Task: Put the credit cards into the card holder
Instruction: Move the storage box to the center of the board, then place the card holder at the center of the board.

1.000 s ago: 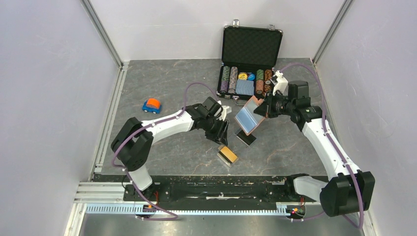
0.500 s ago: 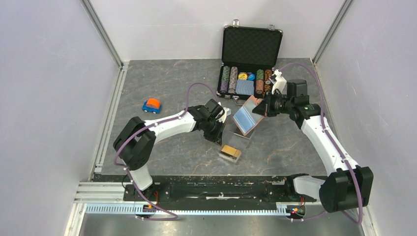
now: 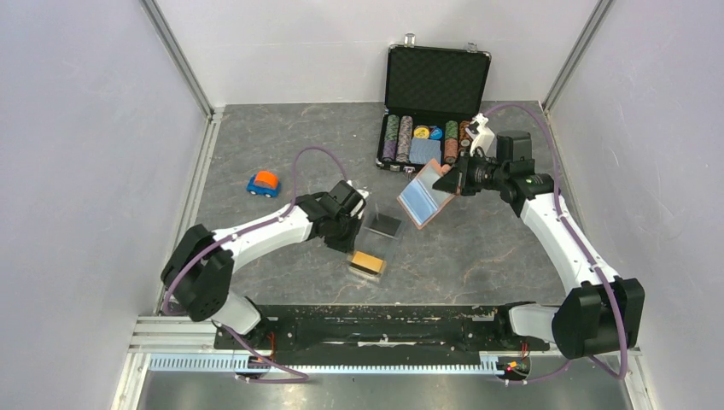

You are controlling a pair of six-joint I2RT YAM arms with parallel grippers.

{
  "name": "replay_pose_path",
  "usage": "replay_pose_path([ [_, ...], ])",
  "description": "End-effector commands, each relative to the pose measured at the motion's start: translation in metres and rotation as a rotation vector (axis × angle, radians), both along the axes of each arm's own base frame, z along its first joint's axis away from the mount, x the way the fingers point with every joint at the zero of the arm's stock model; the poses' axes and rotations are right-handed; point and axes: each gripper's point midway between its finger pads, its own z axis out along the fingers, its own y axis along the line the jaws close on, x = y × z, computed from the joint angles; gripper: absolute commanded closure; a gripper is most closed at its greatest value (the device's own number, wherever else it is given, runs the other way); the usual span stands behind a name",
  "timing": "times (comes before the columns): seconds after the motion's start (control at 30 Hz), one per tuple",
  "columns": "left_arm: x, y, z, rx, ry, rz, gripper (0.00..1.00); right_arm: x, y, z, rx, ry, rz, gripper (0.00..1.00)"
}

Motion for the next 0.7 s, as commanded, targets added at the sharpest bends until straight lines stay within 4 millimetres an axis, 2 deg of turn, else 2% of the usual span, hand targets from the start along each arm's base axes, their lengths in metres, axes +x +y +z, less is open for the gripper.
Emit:
replay_pose_path([
  [0.0,0.006,0.034,0.015,0.061,-0.065,0.146,0.98,0.008,0.006,0.016,0.062,-0.042,0.001,1.00],
  [0.23,0.005,0.070,0.019,0.136,-0.102,0.234,0.98,-0.007,0.009,-0.032,0.136,0.085,-0.057,1.00],
  [0.53,0.013,0.076,0.019,0.138,-0.102,0.330,0.98,-0.026,0.002,-0.103,0.218,0.222,-0.236,1.00],
  [0.67,0.021,0.074,0.024,0.116,-0.126,0.352,0.98,-0.041,-0.004,-0.132,0.238,0.280,-0.315,1.00],
])
